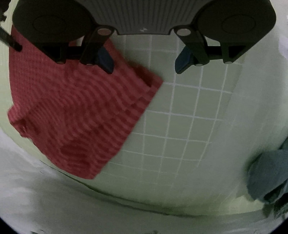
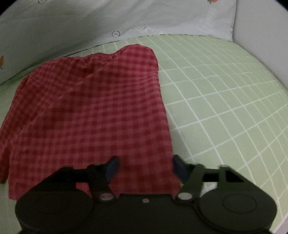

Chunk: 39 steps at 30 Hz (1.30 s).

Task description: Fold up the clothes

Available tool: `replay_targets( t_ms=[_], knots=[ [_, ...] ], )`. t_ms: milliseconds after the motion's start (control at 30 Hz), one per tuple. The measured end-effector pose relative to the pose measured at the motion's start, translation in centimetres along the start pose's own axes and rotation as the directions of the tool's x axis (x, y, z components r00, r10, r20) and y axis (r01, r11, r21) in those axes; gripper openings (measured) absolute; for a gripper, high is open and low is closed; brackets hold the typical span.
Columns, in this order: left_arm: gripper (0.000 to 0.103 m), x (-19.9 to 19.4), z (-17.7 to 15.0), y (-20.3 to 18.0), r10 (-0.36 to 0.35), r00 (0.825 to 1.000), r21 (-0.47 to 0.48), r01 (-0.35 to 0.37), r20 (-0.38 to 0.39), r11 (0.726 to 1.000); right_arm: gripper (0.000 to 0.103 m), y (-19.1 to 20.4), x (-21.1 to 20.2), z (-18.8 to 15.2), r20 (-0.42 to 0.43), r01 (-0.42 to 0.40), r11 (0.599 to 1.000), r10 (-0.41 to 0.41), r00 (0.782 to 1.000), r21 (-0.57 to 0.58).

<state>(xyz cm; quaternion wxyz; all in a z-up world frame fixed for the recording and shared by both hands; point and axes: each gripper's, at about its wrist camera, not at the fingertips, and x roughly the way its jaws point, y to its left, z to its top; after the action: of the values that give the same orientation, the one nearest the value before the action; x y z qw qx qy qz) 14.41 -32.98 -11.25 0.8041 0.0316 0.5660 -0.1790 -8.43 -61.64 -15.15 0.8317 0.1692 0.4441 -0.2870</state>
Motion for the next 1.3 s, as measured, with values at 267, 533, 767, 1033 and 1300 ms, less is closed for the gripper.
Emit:
replay_targets(
  t_ms=[267, 533, 767, 1033, 1300],
  knots=[
    [0.075, -1.4, -1.2, 0.3, 0.008, 0.999, -0.025, -0.007, 0.039, 1.0, 0.001, -3.9, -0.2, 0.2, 0.01, 0.134, 0.99, -0.135, 0.991, 0.047],
    [0.059, -0.7, -1.0, -0.2, -0.01, 0.999, -0.012, 0.011, 0.05, 1.0, 0.003, -4.8, 0.5, 1.0, 0.007, 0.169, 0.984, -0.169, 0.986, -0.056],
    [0.054, 1.8, 0.6, -1.5, -0.001, 0.999, 0.065, -0.002, 0.036, 0.998, 0.003, -4.0, 0.8, 1.2, 0.01, 0.201, 0.975, -0.201, 0.98, -0.096],
    [0.006, 2.5, -0.2, -1.4, 0.023, 0.999, 0.064, -0.026, 0.035, 0.998, 0.003, -4.8, 0.7, 1.3, -0.014, 0.176, 0.984, -0.176, 0.984, -0.018],
    [0.004, -0.4, -3.5, 0.8, 0.073, 0.996, -0.038, -0.07, 0.056, 0.997, 0.003, -5.9, -0.3, 0.3, -0.037, 0.116, 0.993, -0.116, 0.993, 0.011]
  ],
)
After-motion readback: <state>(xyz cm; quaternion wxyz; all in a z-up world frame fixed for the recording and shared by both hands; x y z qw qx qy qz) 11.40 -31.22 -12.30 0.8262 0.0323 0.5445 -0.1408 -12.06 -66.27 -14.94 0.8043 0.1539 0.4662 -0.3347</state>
